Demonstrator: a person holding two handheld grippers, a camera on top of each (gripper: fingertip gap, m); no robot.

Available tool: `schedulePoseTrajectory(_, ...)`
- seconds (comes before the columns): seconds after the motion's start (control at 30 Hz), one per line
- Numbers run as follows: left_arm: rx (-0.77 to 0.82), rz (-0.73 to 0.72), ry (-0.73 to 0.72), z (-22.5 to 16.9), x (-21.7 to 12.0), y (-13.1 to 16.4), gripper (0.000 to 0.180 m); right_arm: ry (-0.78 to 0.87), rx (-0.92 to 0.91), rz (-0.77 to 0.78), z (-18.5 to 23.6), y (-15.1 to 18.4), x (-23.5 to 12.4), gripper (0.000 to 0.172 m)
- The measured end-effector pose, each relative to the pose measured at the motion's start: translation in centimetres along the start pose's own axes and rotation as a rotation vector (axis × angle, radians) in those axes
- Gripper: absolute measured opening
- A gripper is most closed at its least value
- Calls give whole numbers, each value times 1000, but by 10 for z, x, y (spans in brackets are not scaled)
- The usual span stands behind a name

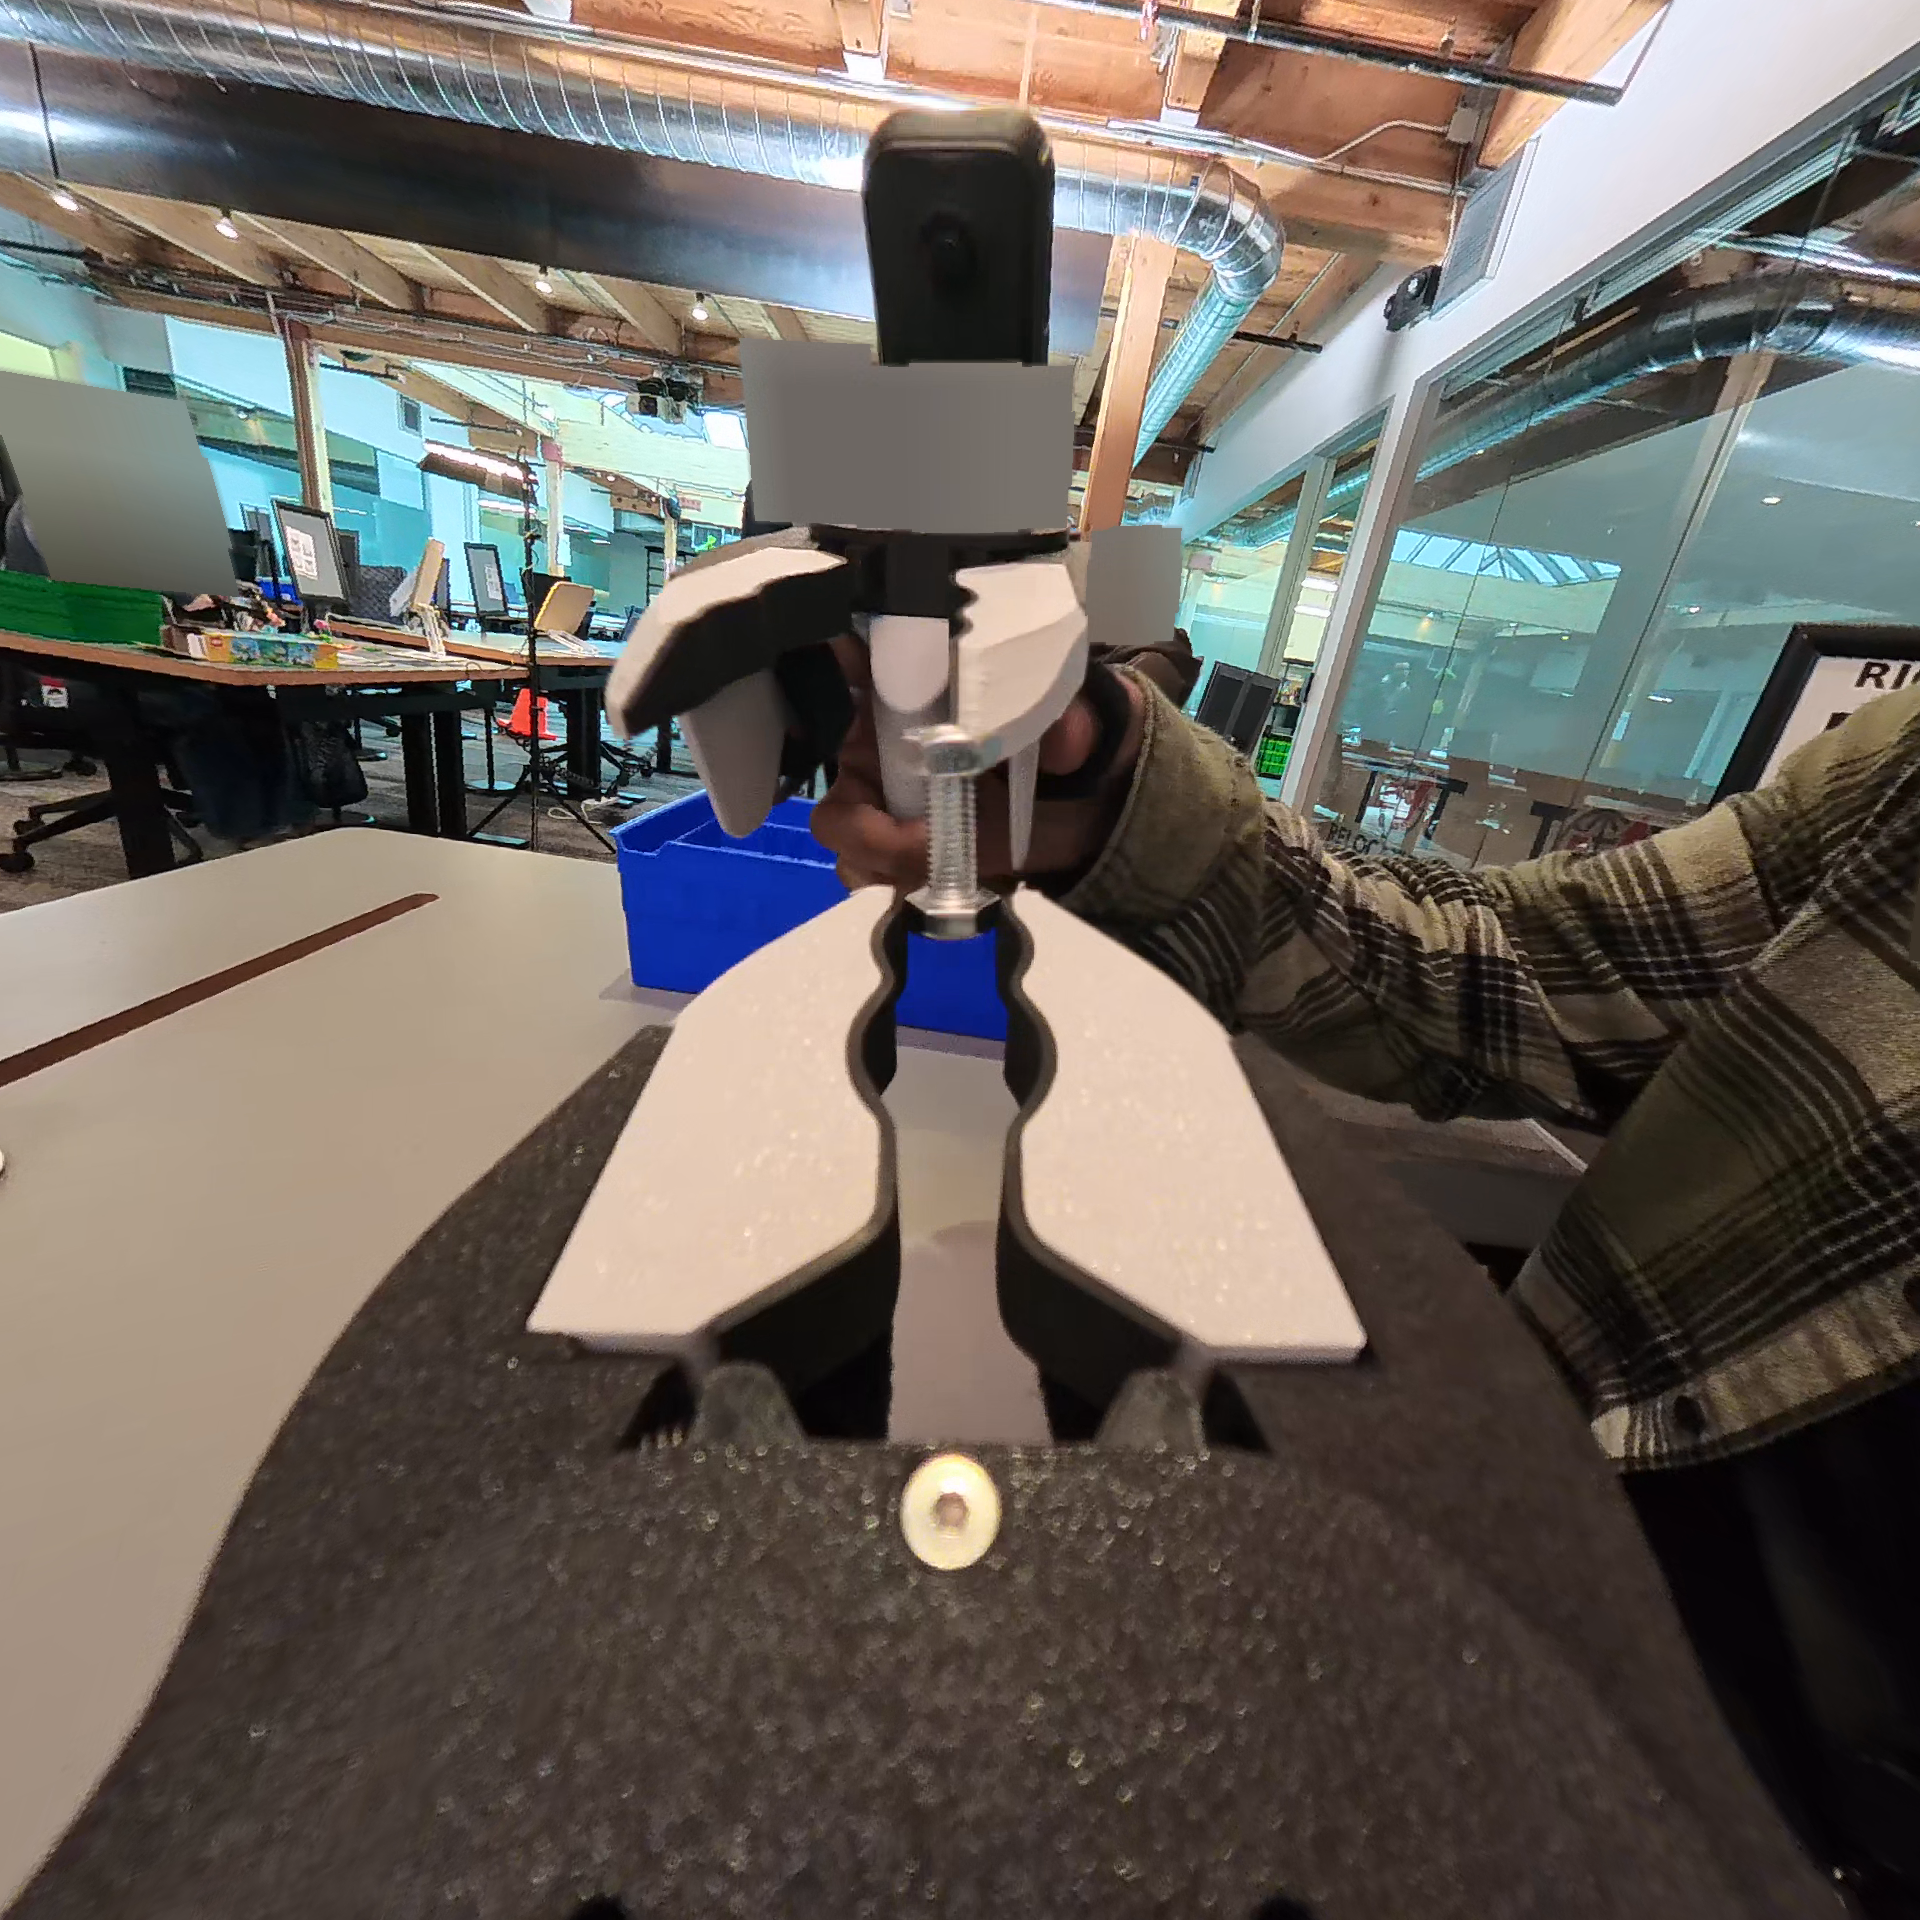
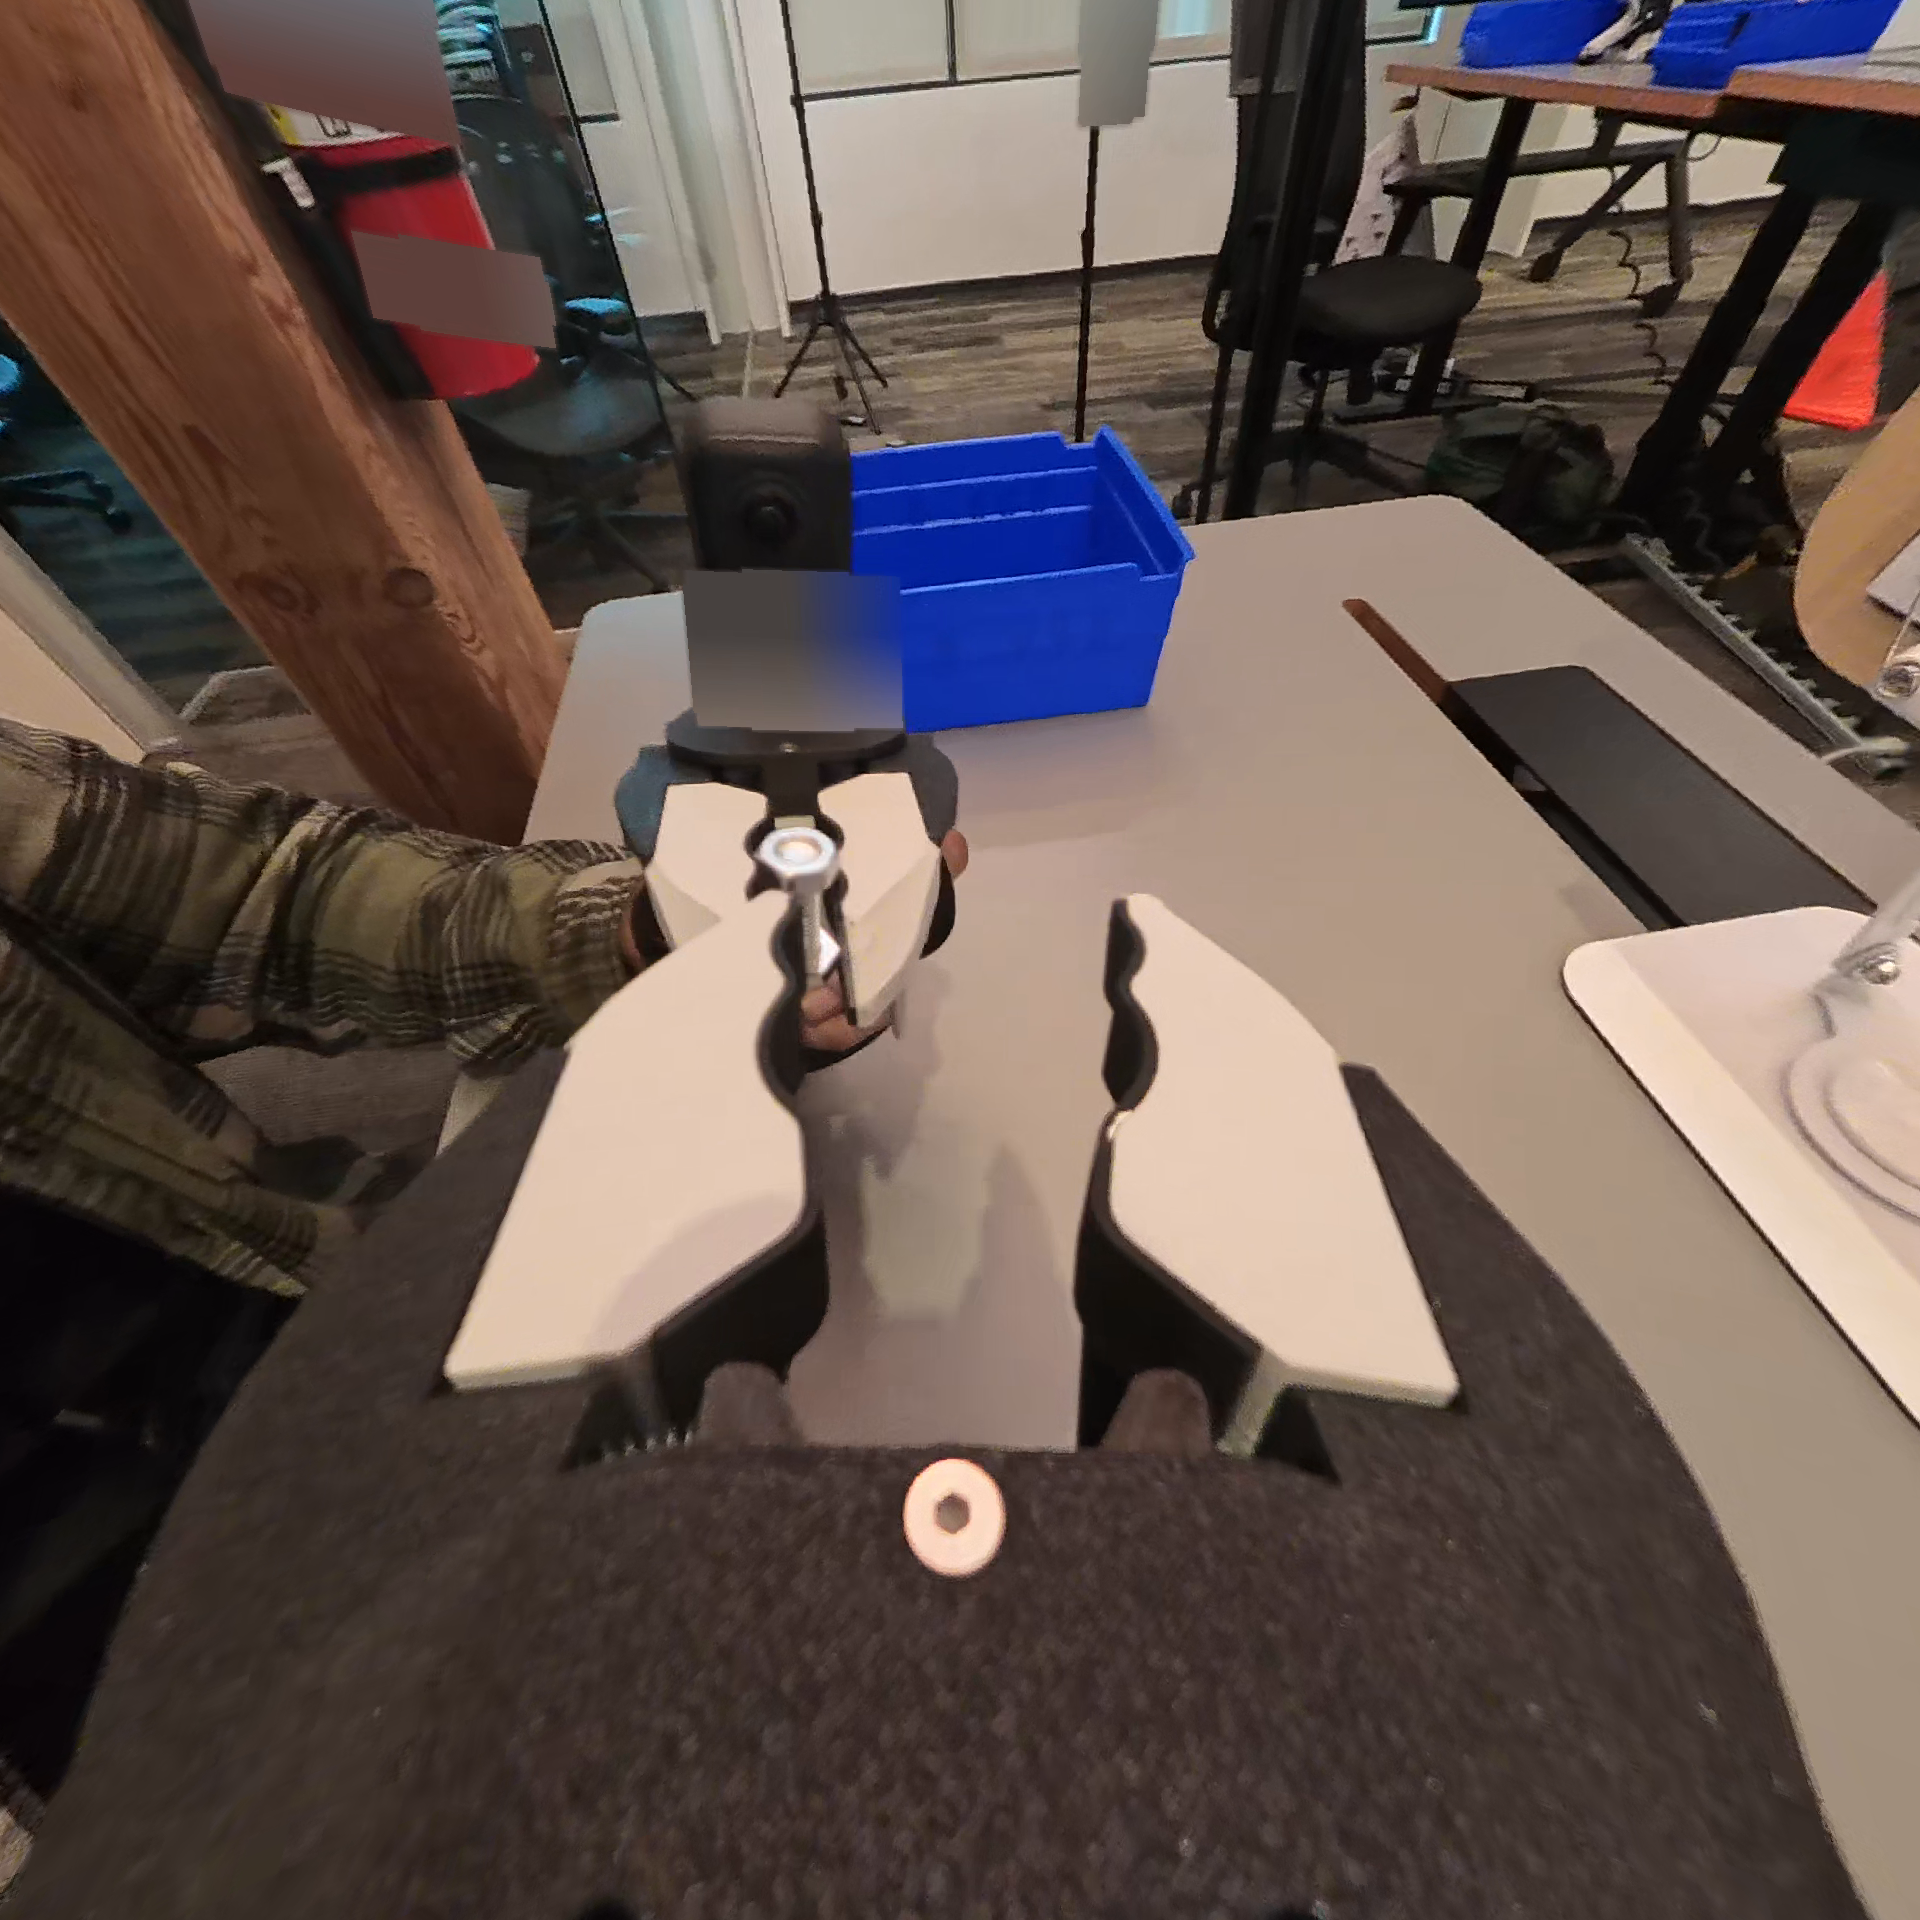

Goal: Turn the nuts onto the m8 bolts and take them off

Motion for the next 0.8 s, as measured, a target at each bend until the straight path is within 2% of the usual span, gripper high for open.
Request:
schedulePoseTrajectory(0.23,4,4,-6,0,1,1,16,-64,-12,-11,15,-8,12,59)
schedulePoseTrajectory(0.47,11,8,-5,-1,1,1,16,-113,27,-8,19,-3,17,31)
schedulePoseTrajectory(0.53,10,9,-3,-1,1,1,16,-154,24,-2,24,-2,18,17)
schedulePoseTrajectory(0.8,10,15,30,-6,2,2,16,-289,-33,14,29,-1,12,15)
Point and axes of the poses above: each gripper's, where its closed fingertips meet, x out along the fingers, y out of its underside, z = x × y across the jaws, the point moved 2 cm from there along -x, back along the fingers, and after that the axes turned 15 degrees about -y, right-handed, at the moved point
